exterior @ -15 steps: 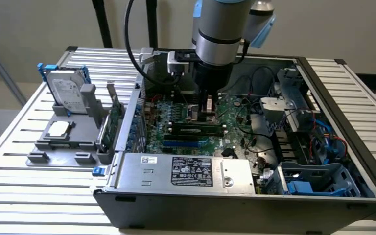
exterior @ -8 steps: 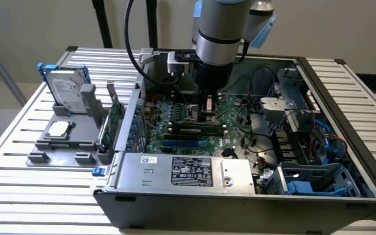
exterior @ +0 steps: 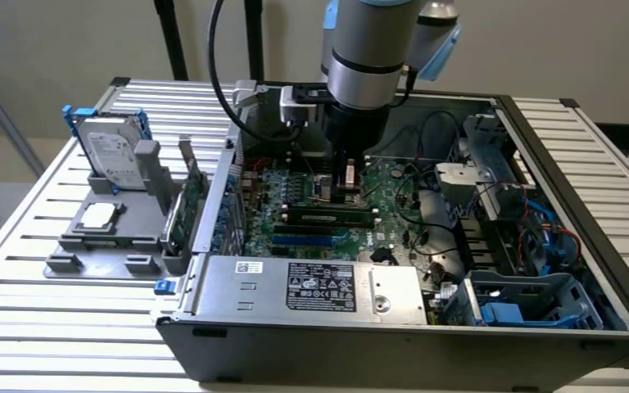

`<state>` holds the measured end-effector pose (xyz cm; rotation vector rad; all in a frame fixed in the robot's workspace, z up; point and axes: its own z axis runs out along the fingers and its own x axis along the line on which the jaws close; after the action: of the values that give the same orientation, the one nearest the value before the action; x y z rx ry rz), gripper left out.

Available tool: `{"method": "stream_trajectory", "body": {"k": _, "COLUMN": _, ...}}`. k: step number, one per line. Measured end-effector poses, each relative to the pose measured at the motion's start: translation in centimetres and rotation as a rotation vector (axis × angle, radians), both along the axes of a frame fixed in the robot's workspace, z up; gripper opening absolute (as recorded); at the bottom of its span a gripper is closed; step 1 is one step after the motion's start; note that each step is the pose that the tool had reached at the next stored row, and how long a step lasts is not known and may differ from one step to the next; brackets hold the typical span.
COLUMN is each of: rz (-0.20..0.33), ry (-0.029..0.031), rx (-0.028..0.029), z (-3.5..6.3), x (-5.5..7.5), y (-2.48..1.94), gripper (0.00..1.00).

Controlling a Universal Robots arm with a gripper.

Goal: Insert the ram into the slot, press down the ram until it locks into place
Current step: 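Press down the ram until it locks into place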

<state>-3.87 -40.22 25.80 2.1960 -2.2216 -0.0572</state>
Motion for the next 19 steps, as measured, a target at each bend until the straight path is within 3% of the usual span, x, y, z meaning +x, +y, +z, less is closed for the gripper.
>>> {"method": "stream_trajectory", "body": {"k": 9, "rz": 0.0, "ry": -0.0007, "rx": -0.0001, "z": -1.16, "x": -0.1, "y": 0.08, "gripper": 0.11}}
{"method": "stream_trajectory", "body": {"k": 19, "rz": 0.0, "ry": -0.0019, "rx": -0.0007, "z": -2.76, "x": -0.2, "y": 0.54, "gripper": 0.11}}
